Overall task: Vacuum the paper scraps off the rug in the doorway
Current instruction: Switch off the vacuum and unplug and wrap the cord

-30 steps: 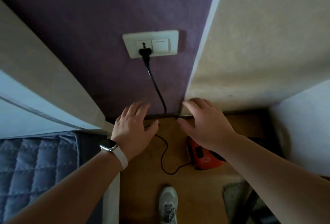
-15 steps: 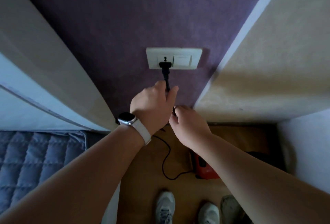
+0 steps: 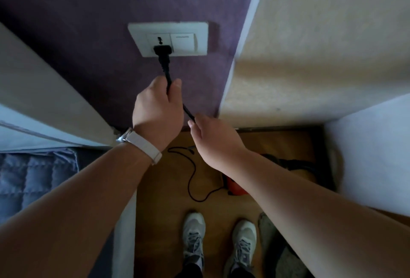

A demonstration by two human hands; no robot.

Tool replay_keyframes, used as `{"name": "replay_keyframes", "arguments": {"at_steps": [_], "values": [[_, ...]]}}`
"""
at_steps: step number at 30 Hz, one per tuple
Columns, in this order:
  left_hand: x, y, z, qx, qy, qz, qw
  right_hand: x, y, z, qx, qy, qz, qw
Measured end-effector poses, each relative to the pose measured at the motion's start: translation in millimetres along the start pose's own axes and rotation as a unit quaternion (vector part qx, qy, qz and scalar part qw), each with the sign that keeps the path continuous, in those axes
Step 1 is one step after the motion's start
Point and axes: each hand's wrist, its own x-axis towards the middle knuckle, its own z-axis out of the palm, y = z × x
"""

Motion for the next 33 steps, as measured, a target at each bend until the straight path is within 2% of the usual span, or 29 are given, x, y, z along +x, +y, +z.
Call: {"name": "replay_keyframes", "arguments": {"at_steps": [7, 11, 14, 19, 22, 28, 30, 33], "values": [[-8, 0, 4, -0.023, 0.013, -0.035, 0.999, 0, 1, 10, 0.018, -0.018, -0.004, 1.0], [-46, -23, 13, -0.018, -0.055, -0.069, 0.996, -23, 20, 23, -0.012, -0.091, 0.027, 0.995], [-62, -26, 22, -0.041, -0.072, -0.068, 0.994, -38, 32, 28, -0.009, -0.103, 0.033, 0.994], [-62, -3, 28, -0.108, -0.104, -0.101, 0.984, -43, 49, 37, 0.081, -0.05, 0.097, 0.991], [-53, 8, 25, -0.159, -0.088, -0.11, 0.977, -48, 66, 46, 0.154, -0.023, 0.152, 0.976], [-28, 16, 22, -0.212, -0.062, -0.096, 0.971, -54, 99, 59, 0.203, -0.04, 0.233, 0.95], [-24, 12, 26, -0.192, -0.064, -0.067, 0.977, -60, 111, 59, 0.199, -0.031, 0.255, 0.946], [-27, 0, 40, -0.104, -0.083, -0.011, 0.991, -74, 127, 54, 0.207, 0.006, 0.285, 0.936]]}}
